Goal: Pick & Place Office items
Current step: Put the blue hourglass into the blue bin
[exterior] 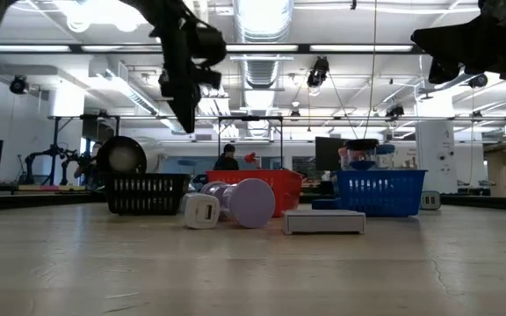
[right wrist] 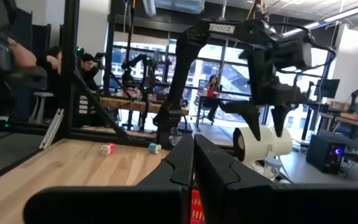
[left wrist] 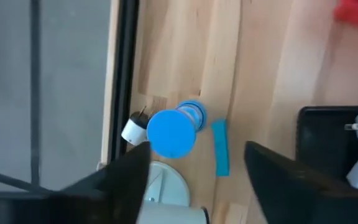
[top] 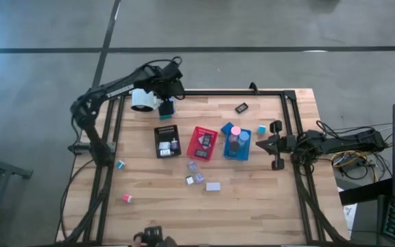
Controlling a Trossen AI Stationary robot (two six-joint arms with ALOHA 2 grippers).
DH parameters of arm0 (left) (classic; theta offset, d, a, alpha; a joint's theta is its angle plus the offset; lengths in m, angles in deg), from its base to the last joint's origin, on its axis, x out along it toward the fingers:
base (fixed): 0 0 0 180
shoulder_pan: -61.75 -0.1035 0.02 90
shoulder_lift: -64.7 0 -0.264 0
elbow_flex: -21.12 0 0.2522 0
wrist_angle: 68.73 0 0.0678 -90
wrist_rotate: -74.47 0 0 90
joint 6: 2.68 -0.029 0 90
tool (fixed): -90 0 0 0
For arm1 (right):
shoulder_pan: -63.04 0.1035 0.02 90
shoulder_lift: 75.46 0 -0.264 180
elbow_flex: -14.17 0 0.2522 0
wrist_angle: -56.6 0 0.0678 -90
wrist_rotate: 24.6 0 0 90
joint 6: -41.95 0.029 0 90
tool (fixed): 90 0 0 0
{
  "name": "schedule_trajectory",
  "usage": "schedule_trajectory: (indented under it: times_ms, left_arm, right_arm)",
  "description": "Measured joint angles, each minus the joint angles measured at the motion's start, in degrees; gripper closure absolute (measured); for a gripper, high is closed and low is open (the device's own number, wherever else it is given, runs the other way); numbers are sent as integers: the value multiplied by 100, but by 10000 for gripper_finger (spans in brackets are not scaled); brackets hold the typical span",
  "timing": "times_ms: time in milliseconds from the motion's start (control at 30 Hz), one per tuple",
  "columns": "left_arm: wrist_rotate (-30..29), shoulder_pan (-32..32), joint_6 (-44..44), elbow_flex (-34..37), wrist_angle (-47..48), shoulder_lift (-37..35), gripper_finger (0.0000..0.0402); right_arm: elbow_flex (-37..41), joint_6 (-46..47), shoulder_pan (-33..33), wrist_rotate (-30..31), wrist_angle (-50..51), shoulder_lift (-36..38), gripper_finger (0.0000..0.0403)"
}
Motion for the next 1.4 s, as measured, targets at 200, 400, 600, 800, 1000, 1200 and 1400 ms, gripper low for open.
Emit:
schedule_trajectory:
  times_ms: [200,400,600,800,1000,1200,1400]
  left_arm:
    - [4,-391,-75,-28,0,449,25]
    - [403,-520,-239,-28,-113,614,5]
    - [453,-551,-343,39,-340,620,5]
    - [839,-649,-269,304,-505,620,5]
    - [774,-643,-236,440,-864,621,6]
    - [709,-654,-187,465,-905,620,6]
    - [694,-669,-234,631,-944,622,6]
  right_arm:
    - [0,109,0,0,170,-1,394]
    - [0,73,0,0,176,-2,394]
    - [0,-86,0,2,153,4,394]
    - [0,-174,-2,4,110,3,394]
    - [0,-201,-2,4,-64,4,394]
    - [0,-200,-2,6,-105,7,394]
    - [0,-199,-2,7,-103,7,394]
